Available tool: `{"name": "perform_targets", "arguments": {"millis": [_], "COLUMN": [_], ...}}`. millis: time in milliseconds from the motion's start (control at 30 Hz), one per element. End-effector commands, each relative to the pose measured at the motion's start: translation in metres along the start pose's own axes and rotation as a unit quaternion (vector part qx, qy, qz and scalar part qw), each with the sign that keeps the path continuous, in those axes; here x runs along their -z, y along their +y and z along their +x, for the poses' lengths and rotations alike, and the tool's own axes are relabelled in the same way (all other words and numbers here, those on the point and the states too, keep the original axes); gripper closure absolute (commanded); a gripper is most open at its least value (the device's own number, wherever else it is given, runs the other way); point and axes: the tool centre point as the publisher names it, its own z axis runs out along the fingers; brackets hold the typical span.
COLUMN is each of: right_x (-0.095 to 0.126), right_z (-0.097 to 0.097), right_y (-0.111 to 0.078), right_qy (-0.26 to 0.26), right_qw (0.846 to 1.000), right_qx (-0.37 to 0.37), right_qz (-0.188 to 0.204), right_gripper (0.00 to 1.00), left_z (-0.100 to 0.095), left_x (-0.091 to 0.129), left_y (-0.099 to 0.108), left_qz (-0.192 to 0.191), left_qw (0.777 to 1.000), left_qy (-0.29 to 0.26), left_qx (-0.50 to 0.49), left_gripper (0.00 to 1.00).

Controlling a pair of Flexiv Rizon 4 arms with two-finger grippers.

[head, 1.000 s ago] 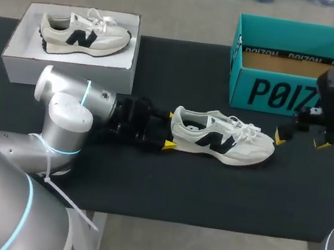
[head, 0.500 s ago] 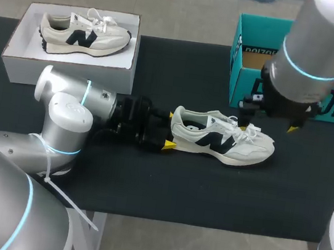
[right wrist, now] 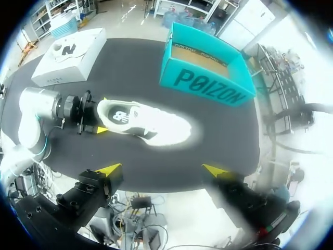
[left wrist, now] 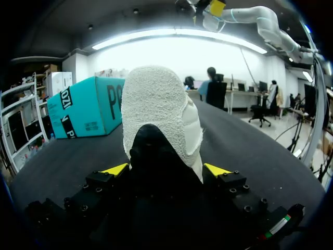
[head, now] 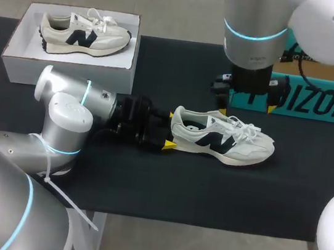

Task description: Take the shoe out of the shoebox, open the shoe tongue, remove and reinsert the insole, then place the shoe into the shoebox

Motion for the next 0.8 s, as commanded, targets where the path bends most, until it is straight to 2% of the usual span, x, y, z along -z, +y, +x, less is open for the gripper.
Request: {"name": "perform_targets", "arguments": {"millis": [33,67,200,433,633,800], "right_x": [0.0,0.0,-0.005,-0.02,-0.036,-0.047], "right_z": [0.008,0.008,0.018,0.038,0.056,0.062], "right_y": [0.006,0.006,0.008,0.019,0.024,0.025], "right_qy": [-0.094,-0.094,-0.157,-0.165,-0.168,-0.173], "right_qw": [0.995,0.995,0.985,0.98,0.978,0.976], "right_qx": [0.0,0.0,-0.037,-0.086,-0.092,-0.106], "right_qz": [0.039,0.039,0.057,0.076,0.079,0.08], "right_gripper": [0.0,0.0,0.0,0.0,0.0,0.0], "left_z": [-0.002,-0.002,-0.002,-0.002,-0.002,-0.002], "left_x": [-0.005,-0.005,-0.005,-0.005,-0.005,-0.005], "left_y": [0.004,0.004,0.004,0.004,0.004,0.004], "left_qz": [-0.001,-0.001,-0.001,-0.001,-0.001,-0.001], "left_qw": [1.0,1.0,1.0,1.0,1.0,1.0], "left_qy": [0.001,0.001,0.001,0.001,0.001,0.001], "left_qx": [0.0,0.0,0.0,0.0,0.0,0.0], "left_gripper": [1.0,1.0,1.0,1.0,1.0,1.0]}}
